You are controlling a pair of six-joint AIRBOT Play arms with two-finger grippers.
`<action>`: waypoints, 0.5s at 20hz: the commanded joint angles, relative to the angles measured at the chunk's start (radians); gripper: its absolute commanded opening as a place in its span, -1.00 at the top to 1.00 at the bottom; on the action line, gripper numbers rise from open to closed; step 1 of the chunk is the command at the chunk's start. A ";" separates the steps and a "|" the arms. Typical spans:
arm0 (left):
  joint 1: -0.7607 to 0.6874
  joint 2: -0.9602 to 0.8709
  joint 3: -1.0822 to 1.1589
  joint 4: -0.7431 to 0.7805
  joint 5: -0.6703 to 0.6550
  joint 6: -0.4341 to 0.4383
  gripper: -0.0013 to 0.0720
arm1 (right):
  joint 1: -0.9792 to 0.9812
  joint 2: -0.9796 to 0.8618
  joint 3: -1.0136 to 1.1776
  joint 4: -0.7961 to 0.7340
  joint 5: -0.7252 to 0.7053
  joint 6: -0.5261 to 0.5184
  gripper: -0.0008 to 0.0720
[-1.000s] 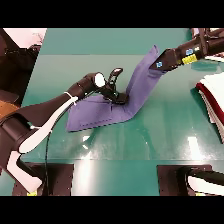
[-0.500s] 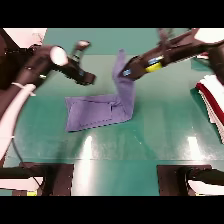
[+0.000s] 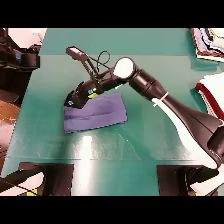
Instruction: Fold the shirts.
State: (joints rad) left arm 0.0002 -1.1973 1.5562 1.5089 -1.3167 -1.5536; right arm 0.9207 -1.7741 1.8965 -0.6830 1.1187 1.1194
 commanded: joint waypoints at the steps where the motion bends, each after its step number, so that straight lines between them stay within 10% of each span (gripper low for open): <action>1: 0.029 0.030 -0.012 -0.030 -0.119 0.017 0.88 | -0.086 -0.021 0.079 -0.137 0.208 0.071 -0.43; 10: 0.029 0.030 -0.428 -0.393 -0.084 0.116 0.85 | -0.484 0.193 -0.336 -0.156 0.325 0.114 -0.42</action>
State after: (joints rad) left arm 0.0273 -1.1687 1.2663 1.2015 -1.4284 -1.4685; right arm 0.5419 -1.6470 1.7016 -0.8295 1.4281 1.2221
